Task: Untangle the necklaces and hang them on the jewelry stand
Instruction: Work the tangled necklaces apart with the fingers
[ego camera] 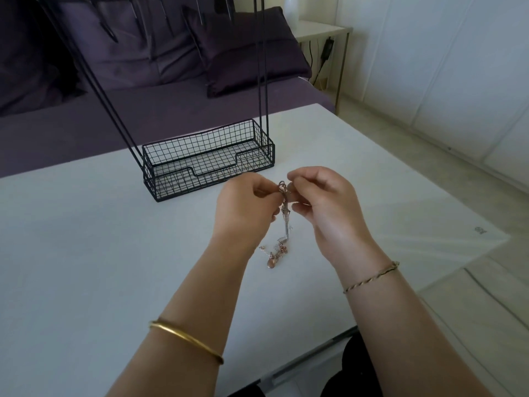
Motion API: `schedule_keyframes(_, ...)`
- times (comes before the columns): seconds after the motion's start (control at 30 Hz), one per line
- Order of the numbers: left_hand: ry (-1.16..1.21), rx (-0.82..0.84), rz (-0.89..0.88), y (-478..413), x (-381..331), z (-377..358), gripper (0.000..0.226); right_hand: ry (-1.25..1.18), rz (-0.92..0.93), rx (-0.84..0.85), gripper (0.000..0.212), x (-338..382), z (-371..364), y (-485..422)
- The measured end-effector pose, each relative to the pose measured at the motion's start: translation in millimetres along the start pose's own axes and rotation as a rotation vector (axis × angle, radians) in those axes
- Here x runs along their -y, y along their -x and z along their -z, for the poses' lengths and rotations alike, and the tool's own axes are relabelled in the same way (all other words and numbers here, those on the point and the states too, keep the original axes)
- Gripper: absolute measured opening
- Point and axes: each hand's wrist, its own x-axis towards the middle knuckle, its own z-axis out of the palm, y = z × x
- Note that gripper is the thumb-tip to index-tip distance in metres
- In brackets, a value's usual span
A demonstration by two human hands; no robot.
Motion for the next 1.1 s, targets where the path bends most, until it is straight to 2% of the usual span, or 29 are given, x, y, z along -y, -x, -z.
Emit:
schedule_keyframes(0.1,-0.047,-0.066,0.011,-2,2,0,0.009,-0.085,-0.063,0.025,0.022,0,-2,-3)
schedule_keyframes(0.17,0.026,-0.089,0.111,-5,3,1,0.012,-0.093,-0.086,0.031,0.022,0,-2,-5)
schedule_keyframes(0.37,0.619,-0.034,0.397,-10,-3,3,0.017,-0.017,-0.154,0.077,0.022,1,-2,-7)
schedule_keyframes(0.47,0.786,-0.033,0.446,-9,-5,4,0.022,-0.123,-0.192,0.123,0.022,3,-1,-5)
schedule_keyframes(0.63,0.769,0.089,0.471,-5,-6,9,0.017,-0.288,-0.217,0.168,0.024,5,3,-5)
schedule_keyframes(0.7,0.671,0.136,0.454,-1,-8,10,0.014,-0.312,-0.206,0.171,0.024,5,5,-6)
schedule_keyframes(0.8,0.371,0.109,0.364,3,-7,9,0.021,-0.263,-0.171,0.199,0.024,4,5,-4)
schedule_keyframes(0.87,0.253,0.088,0.312,5,-7,7,0.021,-0.201,-0.137,0.219,0.024,3,5,-2)
schedule_keyframes(1.0,0.200,0.114,0.249,5,-2,5,0.022,-0.074,-0.042,0.203,0.022,4,8,1)
schedule_keyframes(1.1,0.212,0.161,0.273,5,0,6,0.023,0.013,0.023,0.163,0.024,5,11,2)
